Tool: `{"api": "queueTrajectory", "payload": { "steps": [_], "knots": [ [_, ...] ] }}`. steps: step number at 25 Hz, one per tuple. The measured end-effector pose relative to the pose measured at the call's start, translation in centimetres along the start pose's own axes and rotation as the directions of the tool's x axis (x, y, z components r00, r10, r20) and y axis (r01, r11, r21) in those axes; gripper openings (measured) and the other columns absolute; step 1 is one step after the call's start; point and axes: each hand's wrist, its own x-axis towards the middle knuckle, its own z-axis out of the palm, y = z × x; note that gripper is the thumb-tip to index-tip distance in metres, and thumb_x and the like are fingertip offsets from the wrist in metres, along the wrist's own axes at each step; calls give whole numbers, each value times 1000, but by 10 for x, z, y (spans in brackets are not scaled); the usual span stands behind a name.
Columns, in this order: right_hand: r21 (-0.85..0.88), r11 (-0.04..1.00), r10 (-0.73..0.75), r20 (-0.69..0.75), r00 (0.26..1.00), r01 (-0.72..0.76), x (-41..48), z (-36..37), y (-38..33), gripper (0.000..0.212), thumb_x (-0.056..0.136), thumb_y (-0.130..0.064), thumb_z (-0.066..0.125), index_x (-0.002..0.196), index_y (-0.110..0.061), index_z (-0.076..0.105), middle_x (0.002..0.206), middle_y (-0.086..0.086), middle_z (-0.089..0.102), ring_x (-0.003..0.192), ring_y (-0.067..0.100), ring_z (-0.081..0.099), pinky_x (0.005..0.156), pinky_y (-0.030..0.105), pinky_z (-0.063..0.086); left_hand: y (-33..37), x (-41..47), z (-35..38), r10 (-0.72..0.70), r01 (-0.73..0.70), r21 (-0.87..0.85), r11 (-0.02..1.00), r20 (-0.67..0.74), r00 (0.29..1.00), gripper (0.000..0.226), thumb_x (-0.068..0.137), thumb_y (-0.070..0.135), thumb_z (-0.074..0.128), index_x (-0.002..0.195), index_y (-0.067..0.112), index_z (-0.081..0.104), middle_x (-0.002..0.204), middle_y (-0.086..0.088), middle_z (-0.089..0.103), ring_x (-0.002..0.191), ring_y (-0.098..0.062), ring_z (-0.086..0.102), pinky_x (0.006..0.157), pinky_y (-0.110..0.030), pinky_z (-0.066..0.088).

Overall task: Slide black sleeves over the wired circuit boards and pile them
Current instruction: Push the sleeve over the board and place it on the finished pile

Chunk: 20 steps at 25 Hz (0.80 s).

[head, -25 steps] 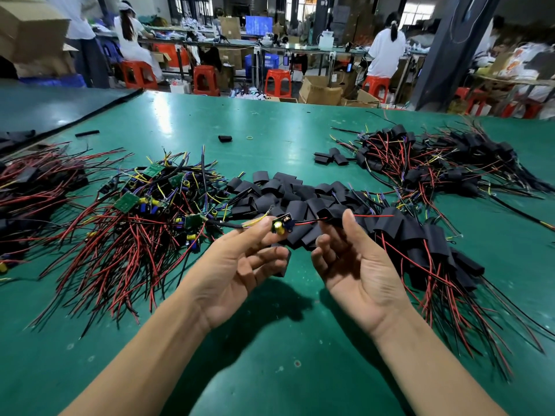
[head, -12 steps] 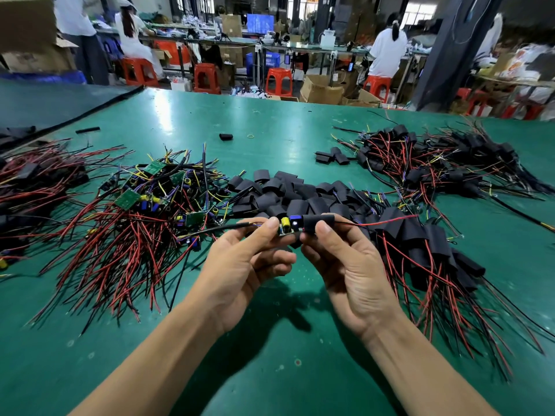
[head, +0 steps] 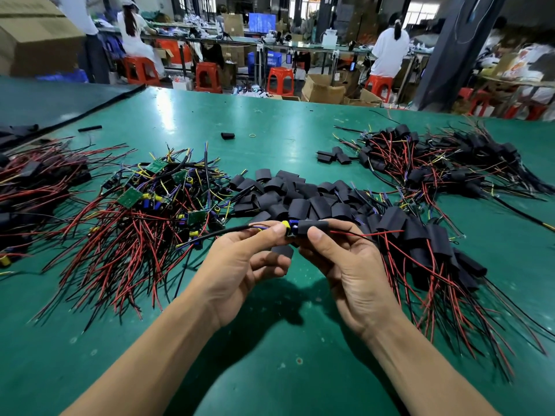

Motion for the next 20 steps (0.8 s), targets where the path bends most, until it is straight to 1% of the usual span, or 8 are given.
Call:
{"api": "queueTrajectory", "payload": {
  "steps": [4, 8, 11, 12, 14, 16, 18, 20],
  "knots": [
    [7, 1000, 13, 29, 999, -13, 1, -1, 2, 38, 57, -19, 89, 90, -14, 71, 98, 19, 75, 92, 31, 72, 76, 29, 58, 3, 0, -1, -41, 42, -15, 999, 27, 999, 10, 67, 26, 76, 73, 20, 80, 77, -3, 73, 50, -9, 60, 48, -19, 52],
    [12, 1000, 6, 69, 998, -6, 1, -1, 3, 34, 56, -22, 91, 85, -19, 75, 95, 16, 76, 86, 26, 74, 75, 29, 58, 5, -1, -2, -98, 99, -13, 995, 35, 995, 6, 65, 27, 75, 67, 23, 80, 75, -1, 72, 50, -8, 61, 49, -19, 52],
    [7, 1000, 26, 47, 999, -27, 0, -1, 4, 32, 58, -23, 91, 86, -19, 75, 97, 18, 75, 90, 32, 71, 85, 42, 57, 2, 0, 0, -114, 114, -8, 993, 41, 993, 9, 69, 28, 73, 65, 23, 79, 75, 0, 73, 50, -8, 61, 50, -18, 53],
    [12, 999, 29, 45, 999, -30, 0, -1, 4, 29, 59, -22, 89, 85, -18, 76, 96, 18, 75, 91, 32, 71, 85, 42, 57, 1, 0, 0, -118, 119, -5, 993, 45, 992, 10, 71, 28, 72, 65, 24, 79, 76, 0, 73, 51, -8, 62, 50, -18, 54],
    [23, 999, 28, 56, 998, -30, -1, 0, 2, 22, 62, -21, 85, 82, -19, 76, 93, 16, 76, 86, 27, 73, 79, 33, 59, -1, 0, 0, -128, 128, 0, 992, 50, 990, 9, 71, 30, 73, 67, 25, 79, 78, -1, 74, 51, -9, 63, 50, -19, 54],
    [36, 999, 37, 58, 998, -40, 0, 0, 1, 18, 63, -21, 84, 79, -18, 76, 92, 15, 76, 83, 24, 73, 76, 30, 60, -2, 1, -1, -122, 121, 11, 993, 59, 991, 13, 70, 32, 75, 73, 20, 79, 81, -3, 74, 52, -11, 64, 49, -21, 54],
    [26, 999, 46, 45, 998, -47, 1, -1, 2, 19, 63, -22, 84, 79, -17, 75, 95, 18, 75, 84, 27, 72, 78, 33, 60, -3, 2, -2, -99, 96, 35, 995, 66, 993, 24, 70, 33, 76, 85, 15, 76, 83, -6, 74, 53, -12, 64, 48, -21, 54],
    [5, 999, 35, 27, 999, -35, 2, -1, 4, 20, 65, -23, 84, 80, -16, 74, 96, 21, 74, 85, 32, 71, 82, 37, 60, -4, 3, -3, -79, 75, 51, 996, 70, 994, 29, 69, 35, 77, 87, 12, 75, 83, -8, 74, 52, -13, 64, 46, -21, 53]
  ]
}}
